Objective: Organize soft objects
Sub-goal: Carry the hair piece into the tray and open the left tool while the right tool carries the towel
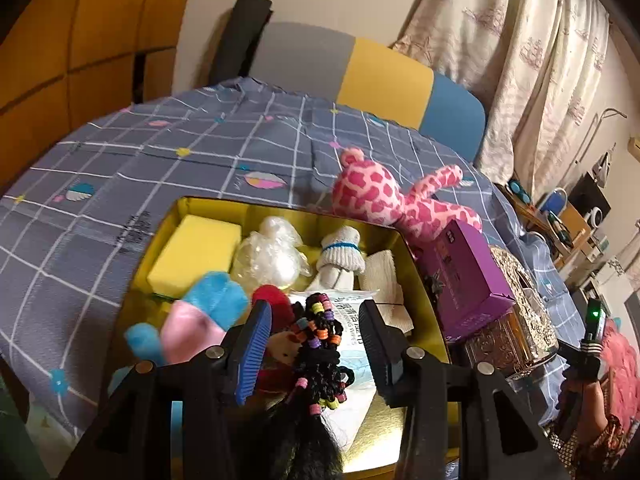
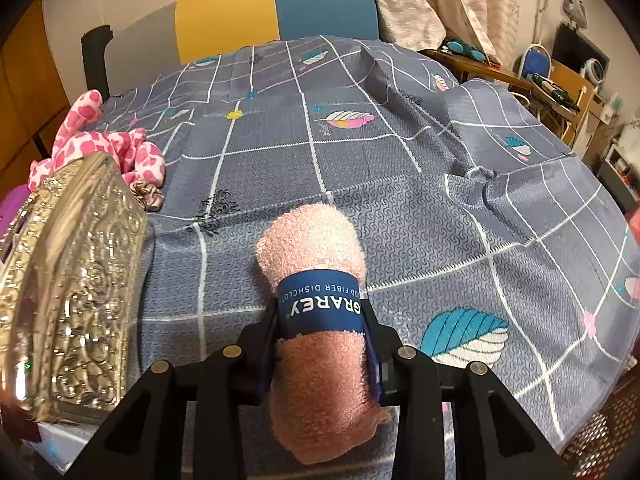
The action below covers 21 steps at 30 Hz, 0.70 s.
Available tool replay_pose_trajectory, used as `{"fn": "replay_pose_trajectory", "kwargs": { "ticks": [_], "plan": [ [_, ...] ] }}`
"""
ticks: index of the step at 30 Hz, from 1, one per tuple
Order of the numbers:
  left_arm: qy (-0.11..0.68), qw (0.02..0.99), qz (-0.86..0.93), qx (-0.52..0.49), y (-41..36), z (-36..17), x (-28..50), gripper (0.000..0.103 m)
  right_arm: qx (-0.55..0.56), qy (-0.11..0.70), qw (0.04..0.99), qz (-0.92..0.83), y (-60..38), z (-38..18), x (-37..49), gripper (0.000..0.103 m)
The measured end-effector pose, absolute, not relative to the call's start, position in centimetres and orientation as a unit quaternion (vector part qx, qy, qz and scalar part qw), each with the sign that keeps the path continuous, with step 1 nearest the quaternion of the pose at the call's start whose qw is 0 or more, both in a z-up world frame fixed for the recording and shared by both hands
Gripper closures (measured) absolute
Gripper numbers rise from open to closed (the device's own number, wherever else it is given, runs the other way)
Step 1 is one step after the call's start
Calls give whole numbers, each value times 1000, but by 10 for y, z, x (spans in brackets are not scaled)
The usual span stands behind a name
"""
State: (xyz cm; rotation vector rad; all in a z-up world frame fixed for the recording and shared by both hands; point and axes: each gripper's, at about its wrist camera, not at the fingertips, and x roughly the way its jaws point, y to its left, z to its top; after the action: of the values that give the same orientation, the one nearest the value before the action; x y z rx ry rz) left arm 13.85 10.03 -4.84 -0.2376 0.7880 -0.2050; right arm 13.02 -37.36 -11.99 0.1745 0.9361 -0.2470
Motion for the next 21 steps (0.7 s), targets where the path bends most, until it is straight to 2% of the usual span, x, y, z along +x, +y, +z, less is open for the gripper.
{"fn": "replay_pose_trajectory", "kwargs": {
  "ticks": [8, 15, 19, 21],
  "plan": [
    [351, 925, -105, -103, 106, -35, 104, 57, 116, 415, 895, -117, -363, -97, 110, 66],
    [395, 909, -130, -33, 86, -58, 94, 57, 157, 368, 912, -90, -341, -61, 88, 66],
    [429, 896, -110, -12, 81, -81, 105, 65, 173, 338, 924, -49, -314, -34, 73, 66],
    [438, 893, -100, -14, 84, -87, 111, 66, 171, 322, 931, -21, -296, -19, 67, 66]
  ]
}}
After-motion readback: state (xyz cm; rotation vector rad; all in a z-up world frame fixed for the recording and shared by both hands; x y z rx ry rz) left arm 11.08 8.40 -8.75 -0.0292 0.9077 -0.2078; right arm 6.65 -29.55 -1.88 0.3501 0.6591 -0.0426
